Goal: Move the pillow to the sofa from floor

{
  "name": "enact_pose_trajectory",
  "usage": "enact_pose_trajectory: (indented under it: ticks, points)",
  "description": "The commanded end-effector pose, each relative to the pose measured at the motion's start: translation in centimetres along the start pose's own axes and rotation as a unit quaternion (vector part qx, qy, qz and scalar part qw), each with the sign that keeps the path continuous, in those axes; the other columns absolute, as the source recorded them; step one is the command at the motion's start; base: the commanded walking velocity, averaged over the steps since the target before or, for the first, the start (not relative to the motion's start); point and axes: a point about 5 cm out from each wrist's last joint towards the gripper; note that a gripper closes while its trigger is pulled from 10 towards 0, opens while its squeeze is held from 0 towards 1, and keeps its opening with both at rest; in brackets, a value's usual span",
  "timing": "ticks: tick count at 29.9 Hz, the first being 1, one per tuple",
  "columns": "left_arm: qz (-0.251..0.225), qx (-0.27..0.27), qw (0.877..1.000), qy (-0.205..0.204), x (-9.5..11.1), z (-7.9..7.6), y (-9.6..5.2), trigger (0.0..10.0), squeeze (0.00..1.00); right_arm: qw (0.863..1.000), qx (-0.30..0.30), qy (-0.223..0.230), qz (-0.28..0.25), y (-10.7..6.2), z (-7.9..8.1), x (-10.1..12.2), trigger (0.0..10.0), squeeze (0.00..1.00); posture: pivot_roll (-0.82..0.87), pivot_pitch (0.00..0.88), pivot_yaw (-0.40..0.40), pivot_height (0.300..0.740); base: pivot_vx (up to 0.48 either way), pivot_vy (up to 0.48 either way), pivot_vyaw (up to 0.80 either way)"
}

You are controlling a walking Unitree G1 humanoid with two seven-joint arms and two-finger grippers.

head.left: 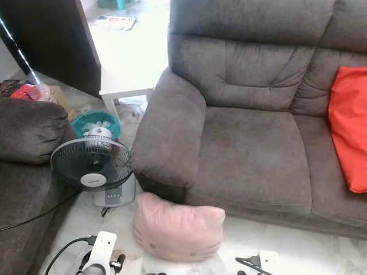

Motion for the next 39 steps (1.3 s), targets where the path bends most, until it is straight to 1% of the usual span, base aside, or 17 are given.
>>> enact_pose_trajectory:
  ticks: [1,9,14,16,27,34,39]
  points:
    - [0.011,0.001,1.0,-0.01,-0.88,-0.03,-0.26,10.0,0.0,1.0,-0.002,0.005,0.009,-0.11,-0.1,-0.6,10.0,0.0,0.1,0.1,-0.005,0.74,-0.24,0.0,0.0]
    - [0.018,0.001,1.0,-0.009,-0.97,-0.09,-0.24,10.0,0.0,1.0,-0.002,0.002,0.011,-0.12,-0.18,-0.6,10.0,0.0,0.1,0.103,-0.007,0.74,0.0,0.0,0.0]
    - [0.017,0.001,1.0,-0.01,-0.94,-0.13,-0.24,10.0,0.0,1.0,-0.001,0.001,0.011,-0.12,-0.21,-0.59,10.0,0.0,0.1,0.107,-0.009,0.74,-0.382,0.0,0.0]
    - [0.02,0.002,1.0,-0.006,-0.98,-0.13,-0.23,10.0,0.0,1.0,-0.001,0.0,0.012,-0.12,-0.23,-0.59,10.0,0.0,0.1,0.107,-0.01,0.74,0.0,0.0,0.0]
    - [0.018,0.002,1.0,-0.012,-0.95,-0.21,-0.23,10.0,0.0,1.0,0.0,-0.003,0.013,-0.13,-0.27,-0.58,10.0,0.0,0.1,0.106,-0.014,0.74,0.0,0.0,0.0]
    - [0.018,0.002,1.0,-0.013,-0.94,-0.25,-0.23,10.0,0.0,1.0,0.0,-0.005,0.014,-0.13,-0.29,-0.56,10.0,0.0,0.11,0.106,-0.015,0.74,-0.286,0.0,0.0]
    - [0.022,0.005,1.0,-0.01,-0.98,-0.22,-0.22,10.0,0.0,1.0,0.001,-0.006,0.014,-0.13,-0.29,-0.57,10.0,0.0,0.11,0.106,-0.016,0.74,0.0,0.0,0.0]
Point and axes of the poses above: a point about 5 cm out from each wrist's last joint towards the gripper, its own y axis pointing out of the wrist towards the gripper, its own x axis along the axis of the wrist's last joint, z = x × y, and after that the axes turned 5 degrees about y, right-handed
